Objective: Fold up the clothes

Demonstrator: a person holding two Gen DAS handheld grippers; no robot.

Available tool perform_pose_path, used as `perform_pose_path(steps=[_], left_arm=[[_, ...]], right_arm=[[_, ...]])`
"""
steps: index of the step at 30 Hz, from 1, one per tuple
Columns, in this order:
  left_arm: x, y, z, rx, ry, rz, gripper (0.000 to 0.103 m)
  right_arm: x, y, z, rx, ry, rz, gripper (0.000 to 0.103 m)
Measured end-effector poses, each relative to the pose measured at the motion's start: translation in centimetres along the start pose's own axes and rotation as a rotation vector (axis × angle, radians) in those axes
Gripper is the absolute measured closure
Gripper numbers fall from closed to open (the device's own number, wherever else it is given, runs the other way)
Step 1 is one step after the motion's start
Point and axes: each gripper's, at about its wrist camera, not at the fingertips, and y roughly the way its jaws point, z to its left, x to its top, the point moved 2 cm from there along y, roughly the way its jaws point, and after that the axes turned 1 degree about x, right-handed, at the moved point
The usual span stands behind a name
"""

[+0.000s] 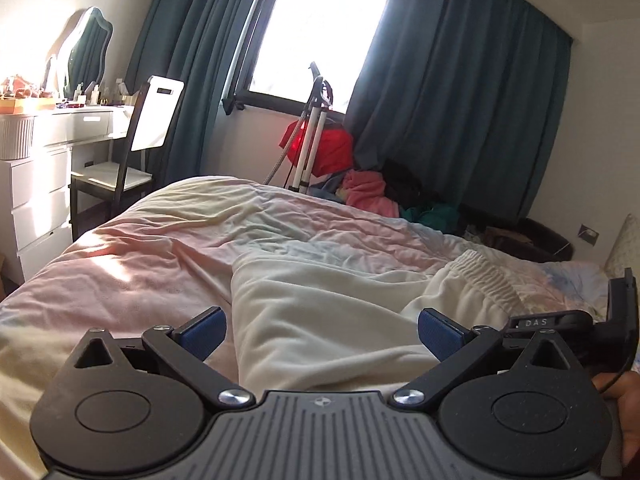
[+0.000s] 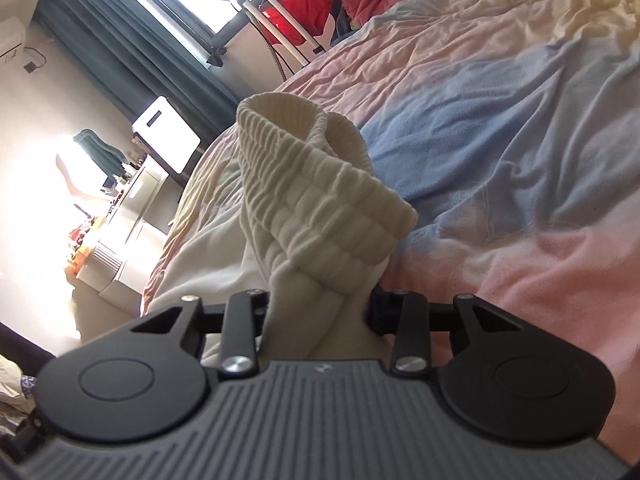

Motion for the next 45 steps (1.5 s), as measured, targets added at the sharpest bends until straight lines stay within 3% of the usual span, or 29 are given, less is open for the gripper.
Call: perform_pose_path(steps=[6, 8, 11, 14, 21, 30, 38, 45], left_arm=[[1.3, 7.9, 4.9, 0.071, -0.231, 0.21, 0.0], [1.4, 10.7, 6.4, 0.044, -0.306, 0.342, 0.0], [0.8, 13.4, 7.4, -0.052, -0.358, 0.472, 0.0], [-0.5, 14.1, 7.0, -0.116, -0.34, 0.516, 0.001], [-1.7, 13.9, 6.3, -0.122, -0.311, 0.472, 0.004], [-1.4, 12.7, 7.6, -0.133, -0.345, 0.419, 0.028], [0.0, 11.4, 6.9, -0.154, -0.326, 0.367, 0.054], [2.8, 9.4, 4.4, -0.196, -0.336, 0.368, 0.061]], right_arm=[[-0.3, 0.5, 0.2, -0.004, 0.019, 0.002, 0.063], [-0.3, 0.4, 0.3, -0.003, 0.018, 0.0, 0.063], [-0.3, 0.4, 0.4, 0.002, 0.018, -0.003, 0.063], [-0.3, 0.6, 0.2, -0.002, 0.023, 0.002, 0.063], [-0.2, 1.9, -0.1, -0.032, 0.021, 0.025, 0.062], [0.0, 1.1, 1.1, -0.026, -0.005, -0.005, 0.063], [1.0, -1.1, 2.4, 0.068, 0.024, -0.058, 0.065], [3.2, -4.5, 3.4, 0.149, 0.015, -0.144, 0.067]])
